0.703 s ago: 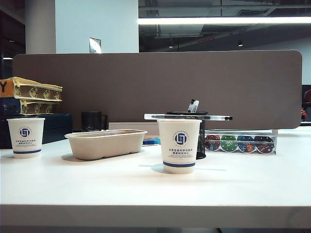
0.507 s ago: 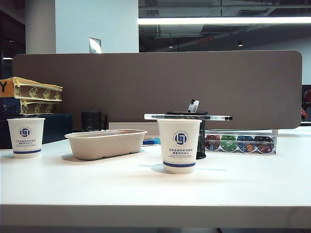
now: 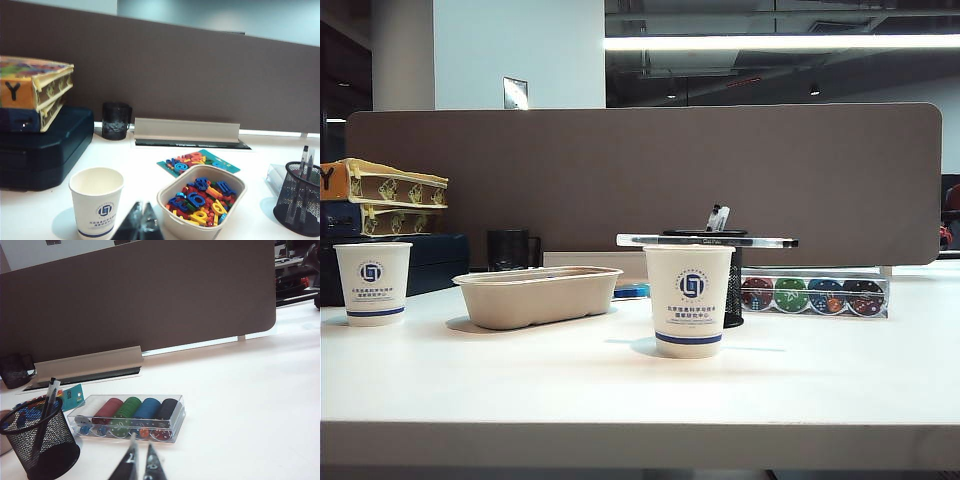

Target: Pick up one pen and put it in the pen container.

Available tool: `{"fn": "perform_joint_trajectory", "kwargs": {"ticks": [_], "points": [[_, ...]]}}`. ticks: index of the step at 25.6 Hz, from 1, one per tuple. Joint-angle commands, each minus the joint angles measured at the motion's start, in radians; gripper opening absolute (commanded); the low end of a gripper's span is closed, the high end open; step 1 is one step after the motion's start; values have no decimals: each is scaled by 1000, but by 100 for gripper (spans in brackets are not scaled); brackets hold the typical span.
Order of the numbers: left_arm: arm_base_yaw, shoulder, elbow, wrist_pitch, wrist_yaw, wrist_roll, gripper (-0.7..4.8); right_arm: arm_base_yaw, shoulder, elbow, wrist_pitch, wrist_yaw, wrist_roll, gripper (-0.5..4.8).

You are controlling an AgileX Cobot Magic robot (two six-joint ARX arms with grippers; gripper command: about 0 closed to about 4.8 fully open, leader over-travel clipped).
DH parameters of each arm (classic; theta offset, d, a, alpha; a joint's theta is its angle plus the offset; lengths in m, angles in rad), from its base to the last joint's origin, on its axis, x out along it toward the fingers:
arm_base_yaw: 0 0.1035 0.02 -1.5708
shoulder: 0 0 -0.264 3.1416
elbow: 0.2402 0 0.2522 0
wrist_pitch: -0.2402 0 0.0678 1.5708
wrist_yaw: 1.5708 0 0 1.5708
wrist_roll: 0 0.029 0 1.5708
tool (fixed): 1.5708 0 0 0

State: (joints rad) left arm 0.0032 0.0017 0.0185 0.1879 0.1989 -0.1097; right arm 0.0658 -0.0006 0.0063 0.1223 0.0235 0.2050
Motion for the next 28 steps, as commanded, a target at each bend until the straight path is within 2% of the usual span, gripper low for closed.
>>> {"fn": "perform_joint_trajectory", "kwargs": {"ticks": [1,5,7,11,13,16,18,20,24,28], "points": [[1,1,10,10,8,-4,-4,2,-2,25,13,0,9,24],[1,2,39,17,8,-21,5,1,8,69,-5,0,26,55],[1,2,49,16,7,-21,30,1,7,87,-28,0,29,58],[1,8,87,14,8,-20,31,1,8,136,-50,0,26,74],[1,40,124,11,8,-18,67,1,20,167,-81,-1,20,86],[1,106,169,18,13,5,67,1,47,203,-88,-4,-4,86],[1,189,212,47,65,5,67,2,91,243,-89,-11,-44,88],[1,251,243,54,106,9,68,1,131,270,-89,-45,-87,95],[-16,354,304,94,126,77,68,1,276,371,-89,-131,-142,96],[-38,447,356,100,222,122,72,7,437,487,-88,-236,-219,95]]}}
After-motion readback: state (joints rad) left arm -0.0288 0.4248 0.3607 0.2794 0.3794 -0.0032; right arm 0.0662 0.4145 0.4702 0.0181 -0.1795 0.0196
